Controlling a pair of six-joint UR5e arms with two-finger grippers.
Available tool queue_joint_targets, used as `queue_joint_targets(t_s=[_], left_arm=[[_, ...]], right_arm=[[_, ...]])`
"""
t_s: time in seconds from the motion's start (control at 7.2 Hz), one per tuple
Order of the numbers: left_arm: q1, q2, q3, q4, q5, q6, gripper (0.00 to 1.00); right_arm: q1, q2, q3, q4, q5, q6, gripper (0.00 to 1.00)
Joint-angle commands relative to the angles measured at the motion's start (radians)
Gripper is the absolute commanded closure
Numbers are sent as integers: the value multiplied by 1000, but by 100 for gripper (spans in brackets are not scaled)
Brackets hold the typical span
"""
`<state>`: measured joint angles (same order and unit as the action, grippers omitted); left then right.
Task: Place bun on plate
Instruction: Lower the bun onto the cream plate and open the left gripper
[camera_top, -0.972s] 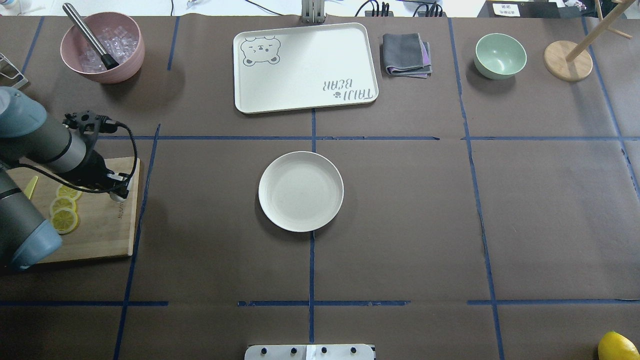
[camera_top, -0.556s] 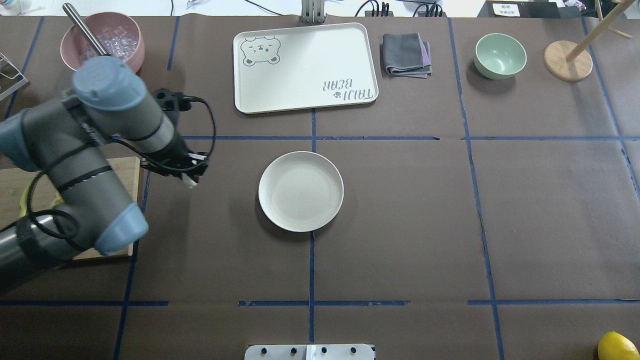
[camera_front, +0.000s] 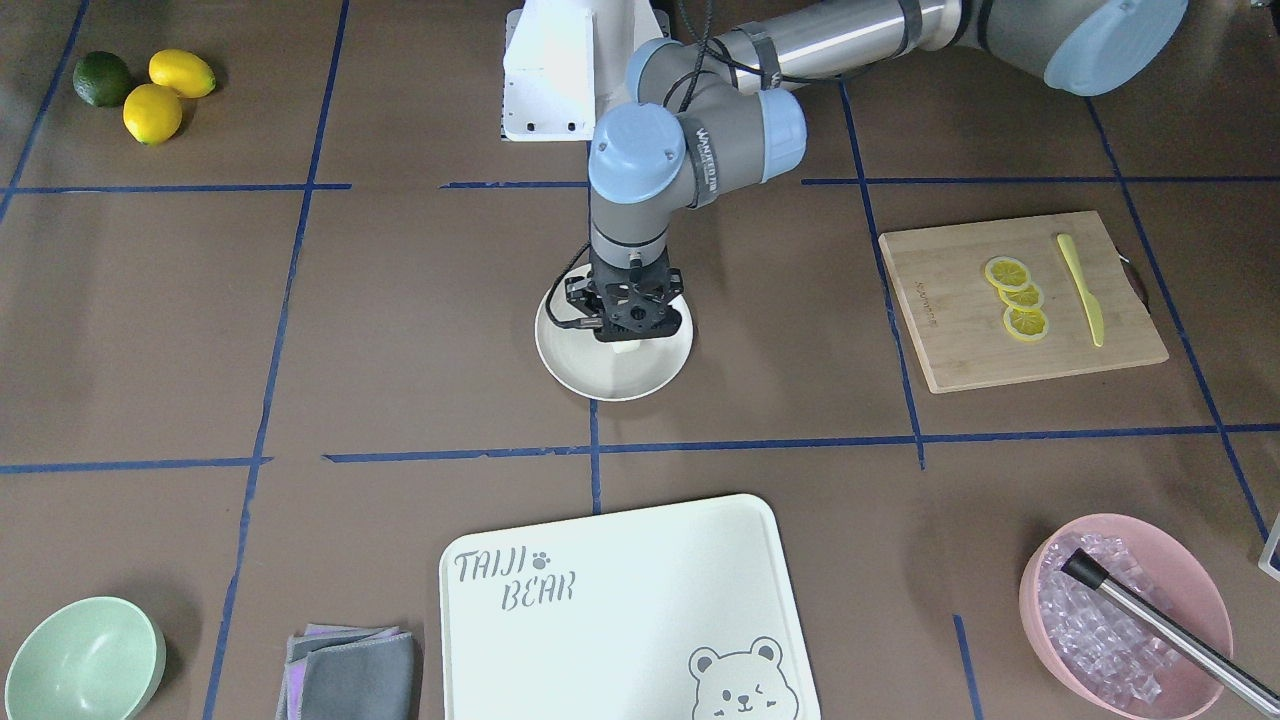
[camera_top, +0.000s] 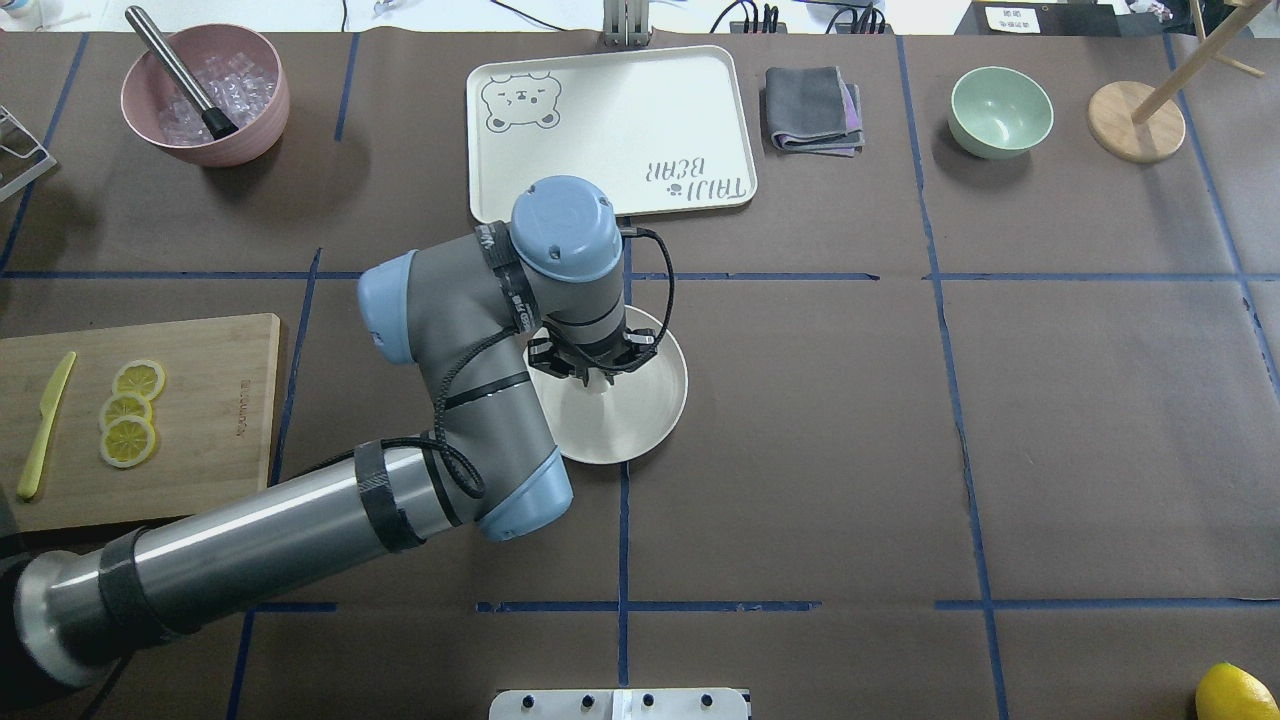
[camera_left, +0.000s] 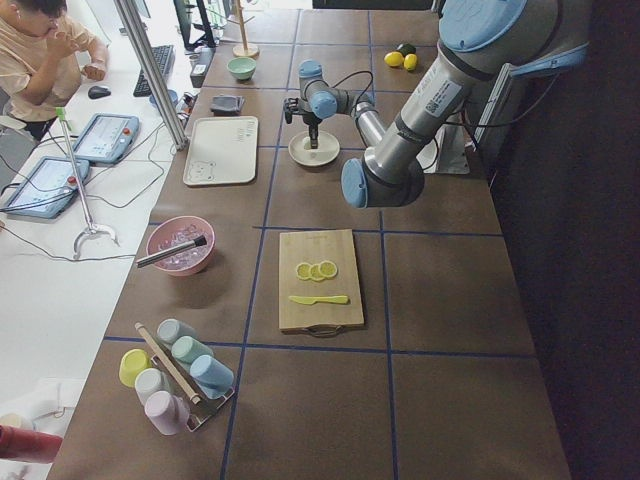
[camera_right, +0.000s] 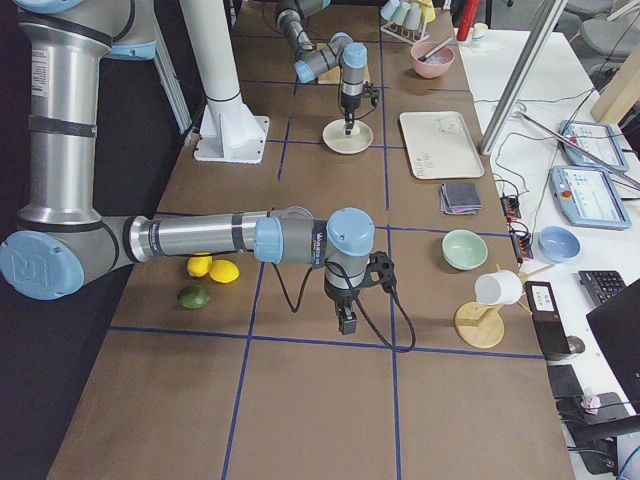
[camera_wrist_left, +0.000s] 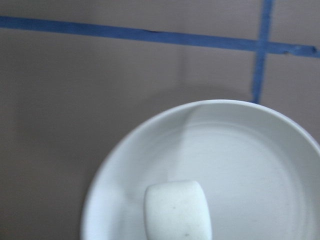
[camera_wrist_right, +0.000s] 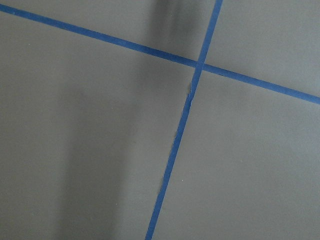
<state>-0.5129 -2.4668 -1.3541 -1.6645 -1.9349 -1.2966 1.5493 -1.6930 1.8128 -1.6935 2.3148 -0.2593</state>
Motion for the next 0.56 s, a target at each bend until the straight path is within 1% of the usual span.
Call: queue_joint_targets(t_s=[0.0, 0.14, 0.28, 0.42], left_arm=[[16, -17, 49, -54, 16, -13, 37], [16, -15, 47, -52, 16, -9, 1], [14, -17, 43, -44, 16, -9, 0], [-5, -12, 11, -34, 5, -3, 0]], right_arm=[[0, -1, 2, 0, 2, 0, 0], [0, -1, 6, 0, 2, 2, 0], [0, -2, 6, 0, 2, 2, 0], [0, -1, 6, -2, 2, 2, 0]])
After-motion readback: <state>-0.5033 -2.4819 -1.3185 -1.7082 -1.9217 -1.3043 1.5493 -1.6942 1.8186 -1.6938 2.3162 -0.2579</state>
